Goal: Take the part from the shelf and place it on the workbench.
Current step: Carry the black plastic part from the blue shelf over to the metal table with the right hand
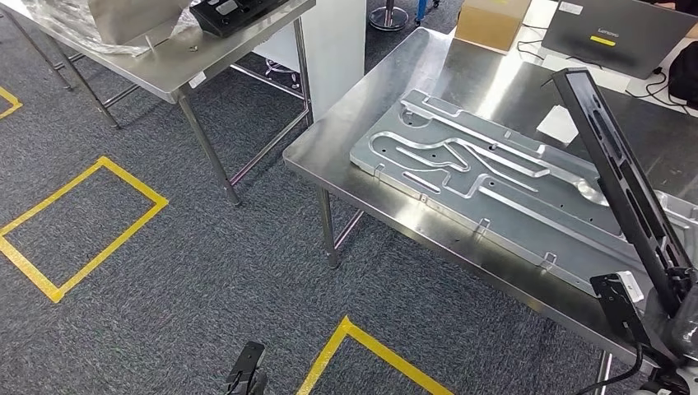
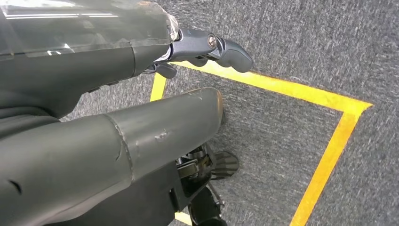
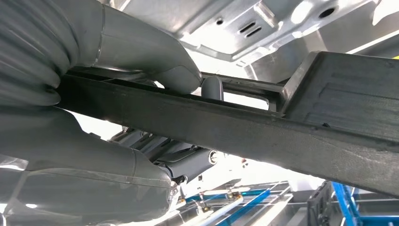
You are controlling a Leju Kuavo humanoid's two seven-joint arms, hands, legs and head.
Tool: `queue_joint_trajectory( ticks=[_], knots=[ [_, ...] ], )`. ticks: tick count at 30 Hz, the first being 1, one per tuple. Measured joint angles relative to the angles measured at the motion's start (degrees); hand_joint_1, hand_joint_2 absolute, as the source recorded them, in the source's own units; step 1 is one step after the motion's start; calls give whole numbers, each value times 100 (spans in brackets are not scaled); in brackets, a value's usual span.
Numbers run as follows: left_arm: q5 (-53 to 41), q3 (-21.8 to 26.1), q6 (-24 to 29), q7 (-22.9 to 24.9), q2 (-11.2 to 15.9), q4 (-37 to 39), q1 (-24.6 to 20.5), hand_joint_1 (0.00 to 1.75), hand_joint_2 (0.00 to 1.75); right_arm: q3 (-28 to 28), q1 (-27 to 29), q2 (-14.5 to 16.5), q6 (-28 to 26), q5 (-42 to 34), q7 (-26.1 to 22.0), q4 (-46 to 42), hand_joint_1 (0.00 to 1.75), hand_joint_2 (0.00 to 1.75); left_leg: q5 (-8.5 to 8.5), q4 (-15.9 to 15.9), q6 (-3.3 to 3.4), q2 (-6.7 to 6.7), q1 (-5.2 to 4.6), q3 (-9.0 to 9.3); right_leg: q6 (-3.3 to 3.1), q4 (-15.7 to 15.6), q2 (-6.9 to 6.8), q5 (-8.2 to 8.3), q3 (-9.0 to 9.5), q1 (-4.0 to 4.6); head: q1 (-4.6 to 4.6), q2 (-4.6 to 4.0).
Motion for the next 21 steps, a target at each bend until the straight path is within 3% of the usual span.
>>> queue_joint_trajectory(
  ticks=[4,6,8,10,11,12,13,15,17,19,21],
  knots=[
    [-5,14,64,6,0,0,1,0,0,88,1,21,-4,80,27,25,175,175,-18,-66,24,-3,2,7,53,26,-4,60,29,-2,2,0],
    [-5,21,64,5,-8,0,7,0,0,121,6,29,-6,97,39,38,175,175,-14,-161,49,-2,35,99,89,156,2,27,-11,-10,12,0],
    [-4,34,59,4,-15,0,8,0,0,141,8,36,-10,110,42,51,175,175,-1,-202,57,4,53,192,122,576,23,-235,-249,-28,38,0],
    [-3,50,55,4,-16,0,11,0,0,157,23,44,-14,120,41,72,175,175,-18,-199,46,6,54,223,173,1237,43,-525,-645,-45,60,0],
    [-3,57,53,4,-17,0,20,0,0,163,38,49,-14,127,43,85,175,175,-34,-196,34,7,57,239,203,1432,45,-556,-787,-63,62,0],
    [-3,62,52,4,-17,0,31,0,0,168,52,53,-14,135,46,99,175,175,-57,-193,15,6,64,263,232,1431,44,-473,-833,-83,62,0],
    [-3,64,50,4,-17,0,43,0,0,173,60,55,-14,149,49,109,175,175,-90,-189,-11,6,76,301,260,1192,37,-275,-753,-107,63,0],
    [-2,69,37,4,-17,0,56,0,0,190,59,60,-11,180,50,128,175,175,-183,-175,-87,8,100,392,295,432,-9,128,-438,-136,72,0],
    [3,73,23,4,-14,0,53,0,0,220,47,73,-8,205,49,150,175,175,-279,-177,-182,19,102,447,197,22,-51,183,-250,-93,78,0],
    [6,76,12,3,-14,0,50,0,0,242,39,83,-6,228,55,166,175,175,-326,-143,-269,29,106,505,22,18,-24,68,-198,-48,67,0],
    [5,78,-2,-1,-18,0,35,0,0,250,27,88,-7,252,60,162,175,175,-291,144,-322,7,135,441,-106,21,27,-1,-83,-40,46,0]
  ],
)
